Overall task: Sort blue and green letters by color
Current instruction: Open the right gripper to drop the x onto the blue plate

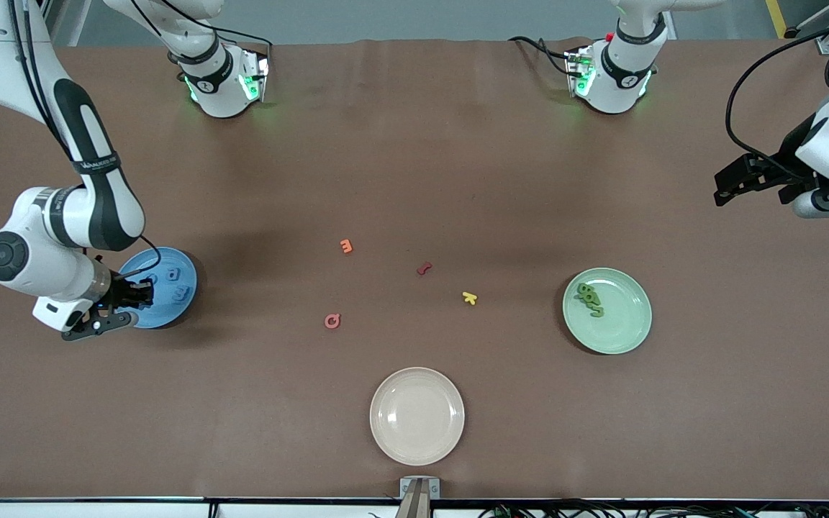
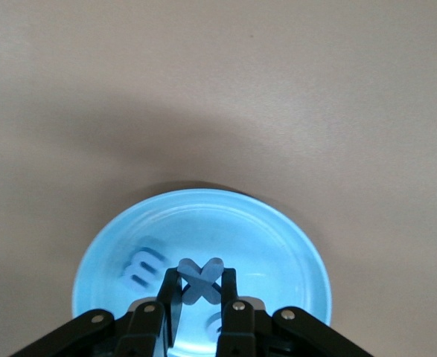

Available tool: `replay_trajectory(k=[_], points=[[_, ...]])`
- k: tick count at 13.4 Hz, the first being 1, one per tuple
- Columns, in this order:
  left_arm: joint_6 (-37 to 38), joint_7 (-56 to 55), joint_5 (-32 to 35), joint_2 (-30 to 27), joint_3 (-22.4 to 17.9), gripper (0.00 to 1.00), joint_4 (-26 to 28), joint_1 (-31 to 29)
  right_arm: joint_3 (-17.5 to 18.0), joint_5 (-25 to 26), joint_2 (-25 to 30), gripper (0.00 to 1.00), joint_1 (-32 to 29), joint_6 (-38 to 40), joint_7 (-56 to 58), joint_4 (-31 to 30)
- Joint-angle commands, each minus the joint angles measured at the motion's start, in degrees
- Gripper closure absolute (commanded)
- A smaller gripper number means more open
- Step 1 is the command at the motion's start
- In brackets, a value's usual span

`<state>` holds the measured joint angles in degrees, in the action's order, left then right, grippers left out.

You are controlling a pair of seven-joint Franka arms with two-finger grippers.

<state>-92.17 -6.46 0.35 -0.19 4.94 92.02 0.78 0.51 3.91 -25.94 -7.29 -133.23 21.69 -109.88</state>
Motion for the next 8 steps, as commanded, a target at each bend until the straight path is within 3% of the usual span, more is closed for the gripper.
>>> replay_trajectory(k=[1, 8], points=[[0.06, 0.84, 0.79, 0.10, 0.07, 0.00, -0.88, 0.10, 1.25, 1.54, -1.04, 0.95, -1.67, -1.42, 0.63, -0.86], [-0.20, 0.57, 0.88, 0.54, 0.77, 0.00, -0.88, 0.10, 1.25, 1.54, -3.33, 0.93, -1.94, -3.88, 1.33, -0.86]])
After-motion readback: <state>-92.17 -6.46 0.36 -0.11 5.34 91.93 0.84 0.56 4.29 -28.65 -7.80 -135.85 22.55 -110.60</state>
